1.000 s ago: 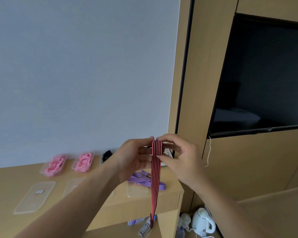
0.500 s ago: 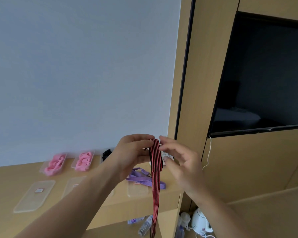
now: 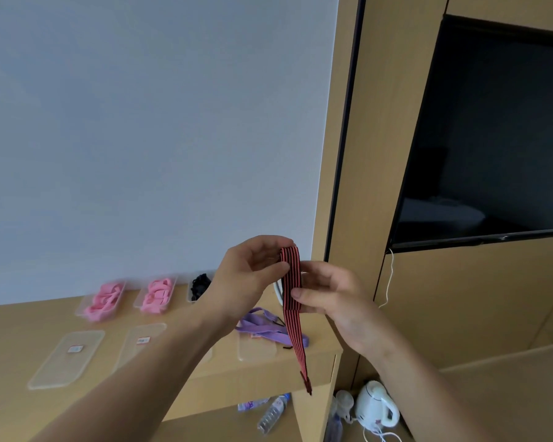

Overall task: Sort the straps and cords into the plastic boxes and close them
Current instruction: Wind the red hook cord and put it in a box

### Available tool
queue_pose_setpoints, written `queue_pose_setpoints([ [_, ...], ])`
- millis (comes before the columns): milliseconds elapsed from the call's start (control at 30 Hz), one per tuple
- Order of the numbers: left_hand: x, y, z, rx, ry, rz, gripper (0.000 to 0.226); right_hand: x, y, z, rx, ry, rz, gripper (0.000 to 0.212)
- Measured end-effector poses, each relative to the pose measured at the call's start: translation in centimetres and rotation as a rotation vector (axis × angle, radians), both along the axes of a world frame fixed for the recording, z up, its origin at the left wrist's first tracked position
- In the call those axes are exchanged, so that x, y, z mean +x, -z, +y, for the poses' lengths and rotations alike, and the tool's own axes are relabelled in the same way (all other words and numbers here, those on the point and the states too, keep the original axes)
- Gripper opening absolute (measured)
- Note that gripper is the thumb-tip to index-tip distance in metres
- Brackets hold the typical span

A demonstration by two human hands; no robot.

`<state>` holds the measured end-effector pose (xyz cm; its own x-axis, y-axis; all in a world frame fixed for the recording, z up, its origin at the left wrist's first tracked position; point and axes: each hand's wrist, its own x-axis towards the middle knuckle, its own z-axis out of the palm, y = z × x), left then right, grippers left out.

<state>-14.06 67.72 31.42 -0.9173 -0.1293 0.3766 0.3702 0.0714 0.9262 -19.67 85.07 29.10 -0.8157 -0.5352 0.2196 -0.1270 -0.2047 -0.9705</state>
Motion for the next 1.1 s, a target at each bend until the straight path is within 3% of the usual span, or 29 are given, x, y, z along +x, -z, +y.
queue_pose_setpoints([
  [133,0.0,0.8,-0.2,0.186,0.094,-0.181,0.034,0.3,-0.3,0.0,-0.017,-0.01,0.01,0.032],
  [233,0.1,1.9,0.0,0.18,0.176,-0.403,0.051,0.3,-0.6,-0.1,-0.049,0.042,0.024,0.037],
  [367,0.4,2.5,0.2,0.183,0.207,-0.579,0.064,0.4,-0.9,0.3,0.049,0.151,0.24,0.037],
  [633,0.6,1.3,0.0,0.342,0.297,-0.566,0.073,1.2,0.6,0.3,0.097,0.231,0.536,0.038],
  [867,0.3,1.3,-0.2,0.335,0.273,-0.491,0.034,1.6,1.7,0.0,0.113,0.308,0.724,0.037],
  [1100,0.3,1.5,-0.6,0.292,0.293,-0.38,0.024,2.2,2.2,0.6,0.164,0.322,0.838,0.031],
])
